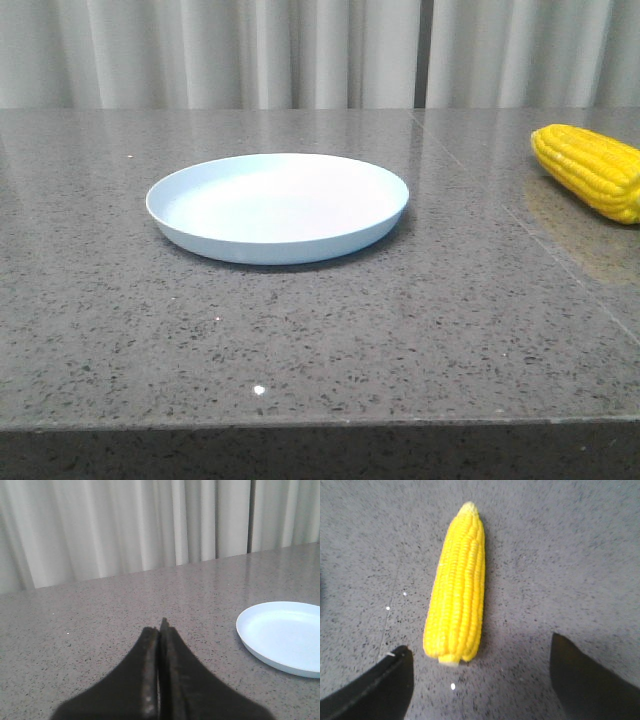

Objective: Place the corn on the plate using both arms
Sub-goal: 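Grasp the yellow corn cob with the right gripper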

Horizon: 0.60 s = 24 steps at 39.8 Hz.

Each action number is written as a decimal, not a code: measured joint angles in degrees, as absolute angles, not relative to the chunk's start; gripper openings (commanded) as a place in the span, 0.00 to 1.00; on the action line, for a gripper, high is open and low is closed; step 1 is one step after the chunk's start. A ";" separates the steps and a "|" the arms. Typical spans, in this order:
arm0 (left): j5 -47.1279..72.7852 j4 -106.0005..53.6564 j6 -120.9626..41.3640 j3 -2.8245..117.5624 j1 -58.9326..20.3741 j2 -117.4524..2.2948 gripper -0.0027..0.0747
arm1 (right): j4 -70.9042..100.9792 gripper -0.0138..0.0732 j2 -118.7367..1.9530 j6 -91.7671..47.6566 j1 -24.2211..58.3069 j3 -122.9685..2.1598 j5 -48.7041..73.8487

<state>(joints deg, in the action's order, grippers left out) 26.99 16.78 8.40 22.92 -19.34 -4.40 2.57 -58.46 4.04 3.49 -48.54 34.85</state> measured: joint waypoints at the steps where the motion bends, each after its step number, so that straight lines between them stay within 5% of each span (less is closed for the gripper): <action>1: 26.99 16.78 8.40 22.92 -19.34 -4.40 0.01 | 2.86 0.90 -60.49 4.04 3.49 -49.38 35.25; 24: 26.95 16.78 8.40 22.92 -19.34 -4.40 0.01 | 4.87 0.89 -88.95 4.13 7.04 -65.48 41.52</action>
<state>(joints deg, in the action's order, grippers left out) 26.95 16.78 8.40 22.92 -19.34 -4.40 4.87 -88.95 4.13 7.04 -65.48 41.52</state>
